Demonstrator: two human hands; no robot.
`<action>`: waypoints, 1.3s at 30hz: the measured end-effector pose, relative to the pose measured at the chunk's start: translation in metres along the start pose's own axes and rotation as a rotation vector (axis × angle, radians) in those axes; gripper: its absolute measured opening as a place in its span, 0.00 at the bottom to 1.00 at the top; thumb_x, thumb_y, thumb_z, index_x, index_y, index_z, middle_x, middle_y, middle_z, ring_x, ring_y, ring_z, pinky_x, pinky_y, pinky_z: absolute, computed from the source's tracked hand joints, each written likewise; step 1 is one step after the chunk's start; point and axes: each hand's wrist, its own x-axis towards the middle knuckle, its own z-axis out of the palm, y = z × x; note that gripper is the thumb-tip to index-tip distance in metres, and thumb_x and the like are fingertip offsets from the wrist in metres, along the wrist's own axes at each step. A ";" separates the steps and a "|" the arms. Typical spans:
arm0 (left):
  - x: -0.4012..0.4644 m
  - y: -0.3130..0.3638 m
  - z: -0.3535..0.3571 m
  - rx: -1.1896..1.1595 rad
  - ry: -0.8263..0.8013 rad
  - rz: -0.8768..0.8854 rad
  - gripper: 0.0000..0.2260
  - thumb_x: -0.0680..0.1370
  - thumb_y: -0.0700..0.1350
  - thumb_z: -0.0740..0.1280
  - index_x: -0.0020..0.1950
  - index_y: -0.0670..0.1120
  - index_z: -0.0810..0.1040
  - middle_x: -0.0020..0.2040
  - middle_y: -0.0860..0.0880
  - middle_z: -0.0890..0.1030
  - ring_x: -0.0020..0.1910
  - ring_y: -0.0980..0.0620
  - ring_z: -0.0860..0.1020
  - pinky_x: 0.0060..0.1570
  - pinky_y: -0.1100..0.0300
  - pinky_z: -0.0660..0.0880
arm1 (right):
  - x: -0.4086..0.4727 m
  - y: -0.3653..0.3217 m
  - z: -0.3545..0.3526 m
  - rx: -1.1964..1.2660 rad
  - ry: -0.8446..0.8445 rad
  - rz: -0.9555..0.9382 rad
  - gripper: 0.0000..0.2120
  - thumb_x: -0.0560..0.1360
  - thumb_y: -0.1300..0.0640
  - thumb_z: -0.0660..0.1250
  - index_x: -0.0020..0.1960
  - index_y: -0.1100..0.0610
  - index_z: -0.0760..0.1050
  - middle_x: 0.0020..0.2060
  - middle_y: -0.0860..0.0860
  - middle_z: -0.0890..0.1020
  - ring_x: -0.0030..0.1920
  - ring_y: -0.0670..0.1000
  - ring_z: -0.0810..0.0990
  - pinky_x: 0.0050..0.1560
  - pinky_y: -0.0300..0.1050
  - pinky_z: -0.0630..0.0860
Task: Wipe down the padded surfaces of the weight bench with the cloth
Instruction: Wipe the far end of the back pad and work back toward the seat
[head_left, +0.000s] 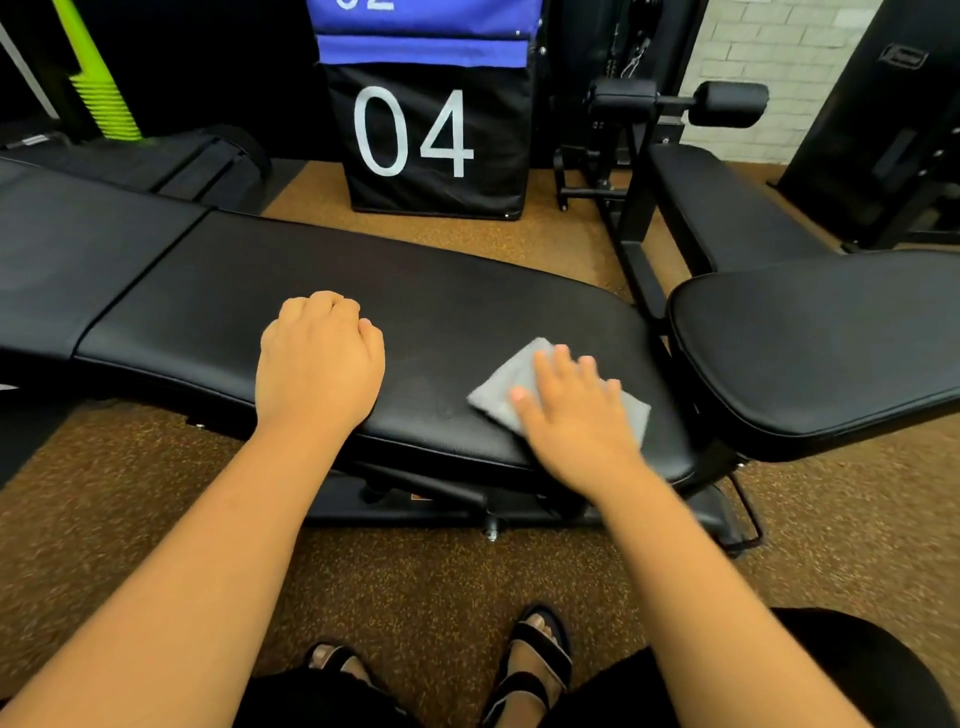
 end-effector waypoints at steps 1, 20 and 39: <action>0.000 0.000 0.000 -0.005 -0.001 -0.004 0.16 0.81 0.46 0.56 0.60 0.40 0.79 0.60 0.43 0.79 0.58 0.40 0.73 0.53 0.46 0.71 | -0.007 -0.018 0.002 0.017 -0.006 -0.069 0.29 0.81 0.41 0.43 0.78 0.53 0.49 0.79 0.54 0.50 0.77 0.60 0.48 0.74 0.64 0.48; -0.003 0.000 -0.003 -0.009 0.029 0.055 0.15 0.81 0.45 0.57 0.53 0.39 0.80 0.52 0.42 0.81 0.52 0.39 0.76 0.46 0.46 0.73 | -0.039 0.046 0.002 0.087 0.082 -0.161 0.37 0.75 0.33 0.40 0.79 0.50 0.53 0.79 0.49 0.54 0.79 0.54 0.49 0.75 0.57 0.46; -0.071 -0.023 -0.018 -0.388 0.166 0.393 0.13 0.80 0.43 0.63 0.62 0.42 0.79 0.61 0.48 0.79 0.65 0.49 0.73 0.67 0.58 0.67 | -0.036 -0.036 0.017 -0.110 0.152 -0.455 0.37 0.77 0.36 0.52 0.78 0.59 0.55 0.76 0.57 0.60 0.76 0.59 0.60 0.74 0.58 0.59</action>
